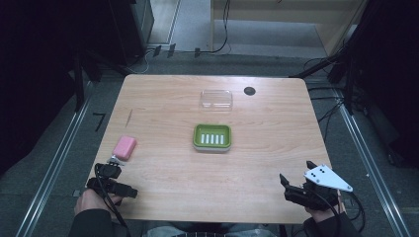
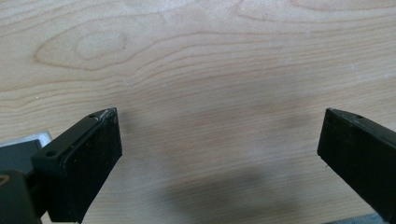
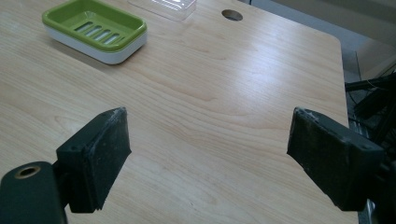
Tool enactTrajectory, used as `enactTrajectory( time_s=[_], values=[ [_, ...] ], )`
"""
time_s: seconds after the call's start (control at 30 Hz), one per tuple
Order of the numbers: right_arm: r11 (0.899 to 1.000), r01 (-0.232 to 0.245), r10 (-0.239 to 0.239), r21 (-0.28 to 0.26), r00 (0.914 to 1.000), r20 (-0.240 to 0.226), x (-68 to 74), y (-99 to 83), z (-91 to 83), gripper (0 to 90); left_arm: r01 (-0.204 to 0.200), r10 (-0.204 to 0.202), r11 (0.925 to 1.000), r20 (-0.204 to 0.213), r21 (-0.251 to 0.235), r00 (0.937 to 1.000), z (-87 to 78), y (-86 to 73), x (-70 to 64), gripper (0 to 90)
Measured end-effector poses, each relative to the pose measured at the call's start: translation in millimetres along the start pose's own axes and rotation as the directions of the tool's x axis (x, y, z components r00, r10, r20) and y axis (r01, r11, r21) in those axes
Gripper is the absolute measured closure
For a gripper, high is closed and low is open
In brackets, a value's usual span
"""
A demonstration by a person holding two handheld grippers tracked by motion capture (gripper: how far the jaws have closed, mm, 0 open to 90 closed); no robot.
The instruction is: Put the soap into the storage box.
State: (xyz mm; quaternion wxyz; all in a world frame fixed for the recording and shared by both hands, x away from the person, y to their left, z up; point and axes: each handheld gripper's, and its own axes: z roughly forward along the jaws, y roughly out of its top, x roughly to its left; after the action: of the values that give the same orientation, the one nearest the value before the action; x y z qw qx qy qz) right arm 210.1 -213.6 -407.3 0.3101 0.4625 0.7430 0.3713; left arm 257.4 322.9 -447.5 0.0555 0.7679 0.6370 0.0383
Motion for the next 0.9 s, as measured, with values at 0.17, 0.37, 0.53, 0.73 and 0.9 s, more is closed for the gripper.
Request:
enactTrajectory(
  time_s=[0.17,0.37,0.53,0.73,0.9],
  values=[
    [1.000,-0.006,0.006,0.002,1.0000,0.002,-1.0,-0.7,-0.7,13.5,-0.007,0.007,1.0000,-0.002,0.000,1.0000,0.1,2.2,-1.6,0.5],
    [1.000,-0.006,0.006,0.003,1.0000,0.003,-0.7,-0.5,-0.3,13.5,-0.017,0.017,0.9998,0.000,0.009,0.9999,1.5,4.6,-0.9,0.6],
    [1.000,-0.004,0.004,0.003,1.0000,0.000,-0.2,-0.1,0.2,13.5,-0.016,0.016,0.9998,0.003,0.007,0.9999,1.6,7.1,1.2,0.6],
    [1.000,-0.005,0.005,0.004,1.0000,0.000,-0.4,-0.1,0.2,13.5,-0.015,0.015,0.9999,0.005,0.004,0.9999,1.9,10.7,3.8,0.6],
    [1.000,-0.008,0.008,0.003,1.0000,0.000,-0.5,-0.3,0.0,13.5,-0.017,0.017,0.9999,0.008,-0.004,0.9998,-0.7,15.4,6.6,0.5]
  ],
)
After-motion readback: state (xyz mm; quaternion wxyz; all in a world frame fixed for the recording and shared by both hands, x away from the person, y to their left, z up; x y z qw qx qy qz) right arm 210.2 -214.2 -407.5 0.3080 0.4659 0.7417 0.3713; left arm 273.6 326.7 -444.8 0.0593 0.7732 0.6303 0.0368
